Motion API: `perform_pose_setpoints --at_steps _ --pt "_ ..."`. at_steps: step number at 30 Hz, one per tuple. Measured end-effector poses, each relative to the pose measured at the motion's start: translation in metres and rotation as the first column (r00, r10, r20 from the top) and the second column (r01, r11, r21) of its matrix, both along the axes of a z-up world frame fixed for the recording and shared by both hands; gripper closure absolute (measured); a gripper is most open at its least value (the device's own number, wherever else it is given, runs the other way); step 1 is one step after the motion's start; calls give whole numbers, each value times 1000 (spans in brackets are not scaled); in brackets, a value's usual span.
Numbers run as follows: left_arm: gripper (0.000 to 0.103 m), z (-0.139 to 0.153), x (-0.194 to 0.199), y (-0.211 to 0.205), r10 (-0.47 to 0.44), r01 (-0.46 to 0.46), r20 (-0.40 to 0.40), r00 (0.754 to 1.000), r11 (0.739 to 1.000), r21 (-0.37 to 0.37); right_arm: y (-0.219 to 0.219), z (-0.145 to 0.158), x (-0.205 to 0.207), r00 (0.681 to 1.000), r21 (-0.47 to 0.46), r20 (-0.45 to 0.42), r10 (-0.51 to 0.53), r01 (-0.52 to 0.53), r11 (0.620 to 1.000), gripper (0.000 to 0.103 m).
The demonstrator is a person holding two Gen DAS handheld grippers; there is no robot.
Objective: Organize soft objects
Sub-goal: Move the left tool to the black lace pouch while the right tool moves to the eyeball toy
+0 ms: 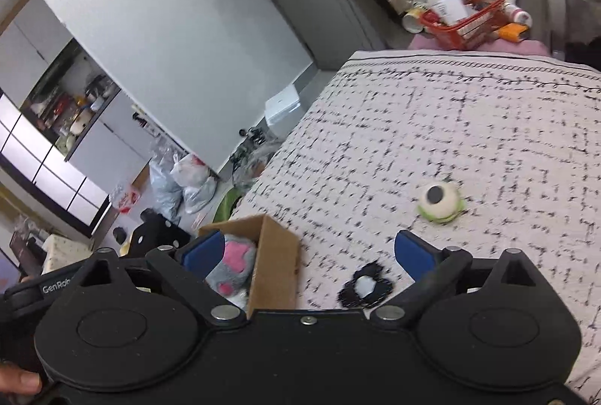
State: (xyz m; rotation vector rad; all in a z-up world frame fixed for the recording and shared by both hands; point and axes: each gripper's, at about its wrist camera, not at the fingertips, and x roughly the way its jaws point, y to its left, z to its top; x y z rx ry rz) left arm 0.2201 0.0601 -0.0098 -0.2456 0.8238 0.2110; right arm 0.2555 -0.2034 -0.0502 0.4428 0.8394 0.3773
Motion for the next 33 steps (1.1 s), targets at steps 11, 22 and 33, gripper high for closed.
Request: perform_pose_setpoints --at_steps 11,22,33 --pt "21 -20 12 -37 -45 44 -24 999 999 -22 -42 -4 12 1000 -36 0 -25 25 999 5" --pt "21 -53 29 -68 -68 63 -75 995 996 -64 -63 -20 31 999 -85 -36 -13 10 996 5" --pt "21 -94 51 -91 -102 91 -145 984 993 -79 -75 -37 48 995 -77 -87 -50 44 996 5"
